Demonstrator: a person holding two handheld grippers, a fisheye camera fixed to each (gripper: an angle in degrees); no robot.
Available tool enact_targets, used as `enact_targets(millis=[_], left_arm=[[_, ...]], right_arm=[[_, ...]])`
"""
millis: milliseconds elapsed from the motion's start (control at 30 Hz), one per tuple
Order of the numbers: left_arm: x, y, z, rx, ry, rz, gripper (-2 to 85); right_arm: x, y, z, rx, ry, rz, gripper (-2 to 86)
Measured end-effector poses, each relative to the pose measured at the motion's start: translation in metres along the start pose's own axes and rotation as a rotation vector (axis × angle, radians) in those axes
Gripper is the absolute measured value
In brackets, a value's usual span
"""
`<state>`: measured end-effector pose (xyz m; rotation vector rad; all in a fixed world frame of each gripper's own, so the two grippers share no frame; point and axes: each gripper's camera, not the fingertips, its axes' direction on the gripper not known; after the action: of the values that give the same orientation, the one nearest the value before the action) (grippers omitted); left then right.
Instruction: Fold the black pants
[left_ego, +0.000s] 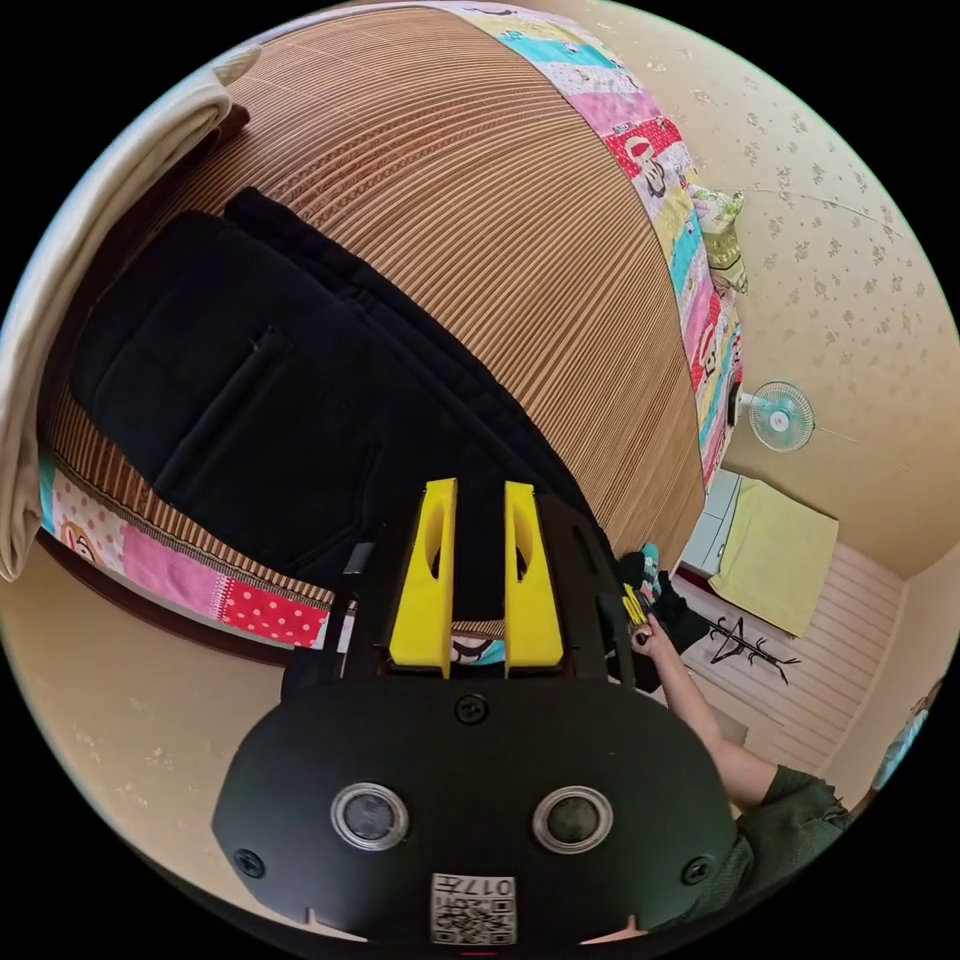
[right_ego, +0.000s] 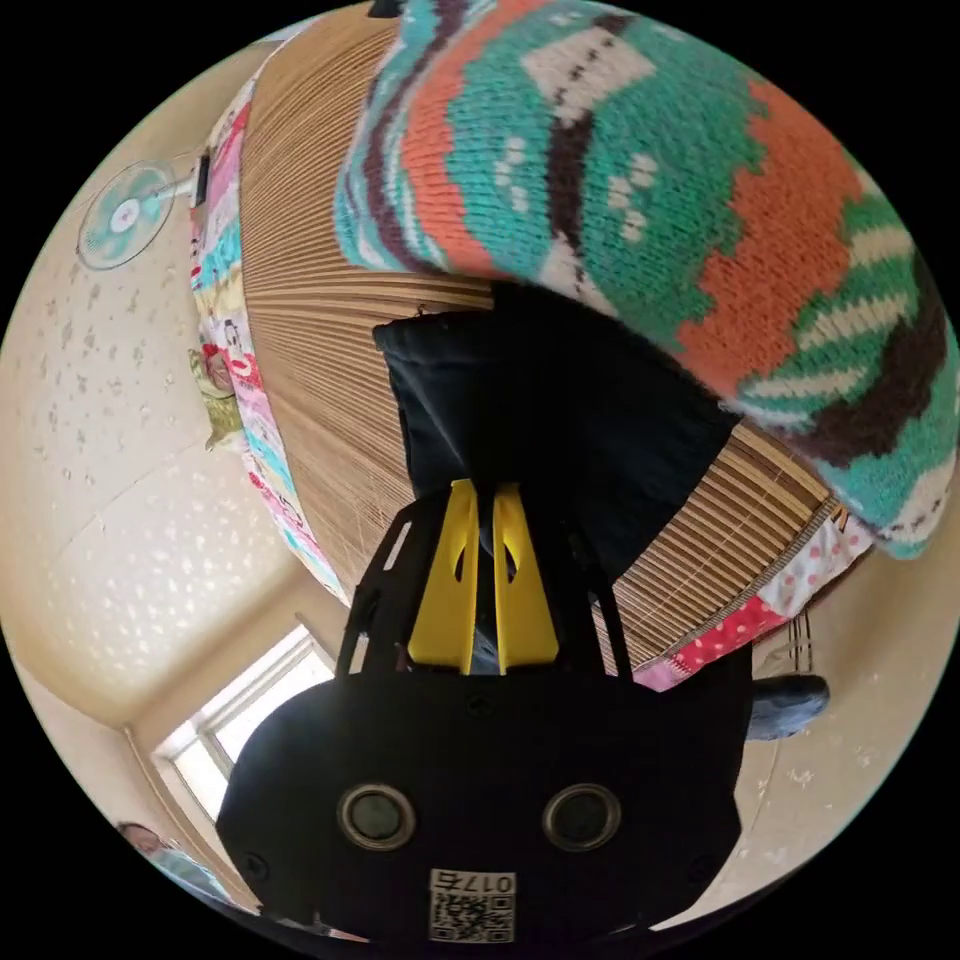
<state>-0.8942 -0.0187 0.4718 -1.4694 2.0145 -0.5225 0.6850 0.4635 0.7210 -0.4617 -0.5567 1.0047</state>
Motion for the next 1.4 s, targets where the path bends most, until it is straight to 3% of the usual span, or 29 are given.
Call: enact_targets(millis=[133,233,367,533,733,900,1133,1267,1400], left_arm=[[-0.006,-0.002,0.001,-0.001,0.015,-0.028,8.0],[-0.015,-0.008,0.002,0.007,0.031,-0.078,8.7],[-0.013,-0.026,-0.003,0.018,0.061,-0.133,10.9],[0.004,-0.056,-0.015,0.014,-0.016,-0.244,14.8],[0.002,-0.100,-0.004,-0.057,-0.028,-0.363,15.9],[0.000,-0.122,0.006,-0.118,-0.121,-0.407,11.9],[-0.006,-0.145,-0.001,-0.211,-0.122,-0.388,7.4],[-0.015,-0.124,-0.016,-0.137,0.013,-0.327,4.2],[-0.038,-0.082,-0.033,0.011,0.239,-0.307,3.5]], right_arm=[[-0.018,0.038,-0.039,0.080,0.139,-0.335,3.7],[0.014,0.040,-0.052,0.110,0.235,-0.299,4.8],[0.041,0.011,-0.034,-0.050,0.309,-0.176,11.3],[-0.024,0.046,-0.016,0.048,0.444,-0.343,11.6],[-0.096,0.064,0.093,-0.284,0.379,-0.641,12.6],[-0.138,0.049,0.168,-0.390,0.655,-0.823,13.6],[-0.168,0.080,0.239,-0.568,1.065,-1.355,14.1],[-0.175,0.093,0.249,-0.598,1.110,-1.486,13.7],[-0.149,0.080,0.271,-0.721,1.204,-1.430,9.9]])
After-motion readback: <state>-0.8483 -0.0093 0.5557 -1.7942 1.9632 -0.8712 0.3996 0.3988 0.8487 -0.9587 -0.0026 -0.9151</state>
